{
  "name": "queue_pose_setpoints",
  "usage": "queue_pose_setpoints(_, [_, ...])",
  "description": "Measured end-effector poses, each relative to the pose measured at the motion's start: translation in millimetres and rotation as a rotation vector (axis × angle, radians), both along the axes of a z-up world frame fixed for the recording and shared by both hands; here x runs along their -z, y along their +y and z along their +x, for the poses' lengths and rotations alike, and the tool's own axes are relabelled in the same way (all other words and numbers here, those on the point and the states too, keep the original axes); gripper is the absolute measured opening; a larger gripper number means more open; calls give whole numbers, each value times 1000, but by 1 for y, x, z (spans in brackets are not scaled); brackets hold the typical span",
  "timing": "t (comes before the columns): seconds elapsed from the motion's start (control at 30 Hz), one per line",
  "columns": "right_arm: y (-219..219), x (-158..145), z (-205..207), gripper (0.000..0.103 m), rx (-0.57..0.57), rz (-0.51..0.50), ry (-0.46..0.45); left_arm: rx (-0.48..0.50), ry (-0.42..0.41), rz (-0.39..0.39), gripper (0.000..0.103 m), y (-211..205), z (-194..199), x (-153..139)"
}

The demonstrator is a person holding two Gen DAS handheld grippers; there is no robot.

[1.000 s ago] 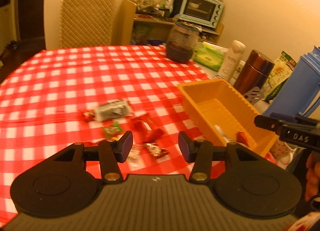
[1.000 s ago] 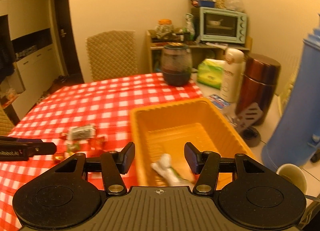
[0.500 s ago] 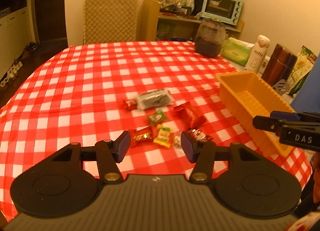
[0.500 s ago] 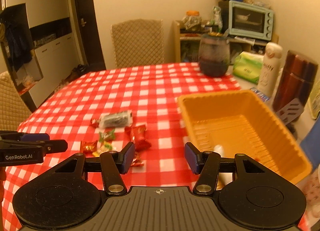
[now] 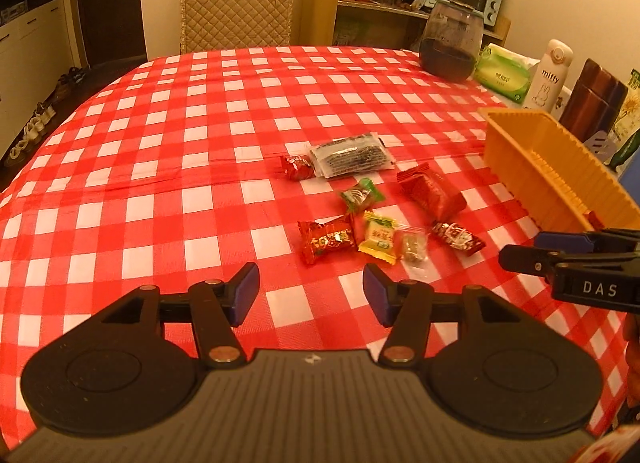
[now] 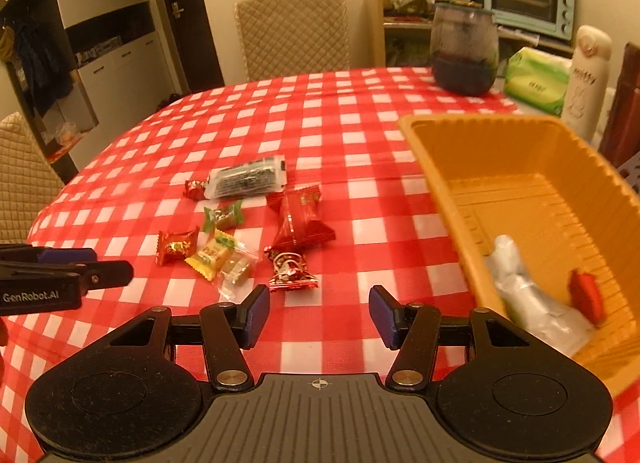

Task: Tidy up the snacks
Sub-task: 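Move both tools back over the remaining snacks on the table, then grasp the yellow candy with the left tool while the right tool grasps the red-silver candy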

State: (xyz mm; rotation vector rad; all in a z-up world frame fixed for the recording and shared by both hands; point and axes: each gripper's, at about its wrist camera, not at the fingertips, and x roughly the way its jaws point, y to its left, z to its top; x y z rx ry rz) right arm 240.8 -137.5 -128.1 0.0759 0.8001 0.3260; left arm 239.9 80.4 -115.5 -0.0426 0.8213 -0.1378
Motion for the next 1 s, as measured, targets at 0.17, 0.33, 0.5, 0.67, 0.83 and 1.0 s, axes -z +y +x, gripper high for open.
queue_pose_setpoints(0.17, [12, 11, 19, 55, -39, 0, 3, 5, 7, -16, 54, 1, 10, 7])
queue_pose_setpoints(0.33, [21, 20, 36, 55, -54, -5, 17, 26, 7, -15, 54, -1, 16, 10])
queue_pose_setpoints(0.5, [29, 28, 47, 53, -57, -18, 42, 60, -2, 15, 54, -3, 29, 14])
queue_pose_setpoints(0.67, [33, 29, 49, 35, -54, -54, 33, 117, -22, 86, 54, -6, 43, 16])
queue_pose_setpoints(0.83, [31, 29, 49, 33, -41, -41, 42, 162, -29, 20, 54, -4, 50, 15])
queue_pose_setpoints(1.0, [29, 26, 48, 33, -26, -27, 48, 260, -44, -22, 46, -24, 47, 12])
